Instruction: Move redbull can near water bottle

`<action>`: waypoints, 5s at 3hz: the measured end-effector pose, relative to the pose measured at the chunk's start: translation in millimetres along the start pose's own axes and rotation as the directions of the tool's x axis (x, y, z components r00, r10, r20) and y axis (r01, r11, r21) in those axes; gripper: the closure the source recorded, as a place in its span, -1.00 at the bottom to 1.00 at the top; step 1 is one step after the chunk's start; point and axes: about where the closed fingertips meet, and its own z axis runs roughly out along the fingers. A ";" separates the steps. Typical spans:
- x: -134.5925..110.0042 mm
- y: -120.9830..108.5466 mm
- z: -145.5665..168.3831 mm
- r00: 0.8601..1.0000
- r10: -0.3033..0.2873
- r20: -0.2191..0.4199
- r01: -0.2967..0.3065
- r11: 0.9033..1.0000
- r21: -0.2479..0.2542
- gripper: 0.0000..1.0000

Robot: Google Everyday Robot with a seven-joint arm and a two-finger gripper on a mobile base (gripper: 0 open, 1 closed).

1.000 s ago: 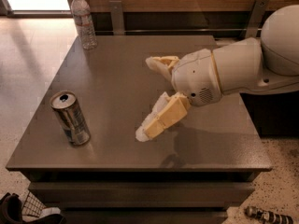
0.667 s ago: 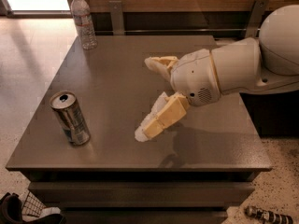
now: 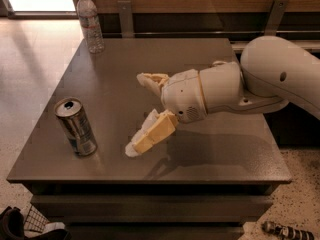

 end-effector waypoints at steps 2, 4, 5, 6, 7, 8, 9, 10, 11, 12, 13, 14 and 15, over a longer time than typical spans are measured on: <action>-0.4 -9.5 33.8 0.995 -0.030 0.097 0.029 1.000 0.006 -1.00; 6.1 3.7 80.8 0.988 -0.004 0.156 0.015 0.998 -0.066 -1.00; 5.3 11.4 97.5 0.982 0.004 0.187 0.013 0.996 -0.088 -1.00; -4.1 21.0 109.7 0.978 -0.010 0.211 0.034 0.994 -0.108 -1.00; -13.5 28.9 118.6 0.973 -0.011 0.232 0.038 0.993 -0.112 -0.95; -13.8 29.6 119.0 0.973 -0.014 0.229 0.041 0.993 -0.115 -0.48; -15.2 31.1 120.2 0.973 -0.016 0.229 0.044 0.992 -0.118 -0.03; -16.5 32.5 121.4 0.973 -0.018 0.229 0.047 0.992 -0.121 0.45; -17.9 33.9 122.5 0.973 -0.020 0.229 0.050 0.991 -0.124 0.90; -18.6 34.7 123.2 0.973 -0.022 0.229 0.052 0.991 -0.125 1.00; -22.8 27.8 124.9 0.974 -0.023 0.223 0.057 0.988 -0.146 1.00; -35.6 -3.8 120.6 0.975 -0.016 0.220 0.056 0.983 -0.174 1.00; -53.2 -76.8 108.1 0.974 0.038 0.223 -0.012 0.993 -0.118 1.00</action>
Offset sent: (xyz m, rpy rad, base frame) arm 0.0193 0.0430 -0.0135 0.1495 -0.0608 0.0096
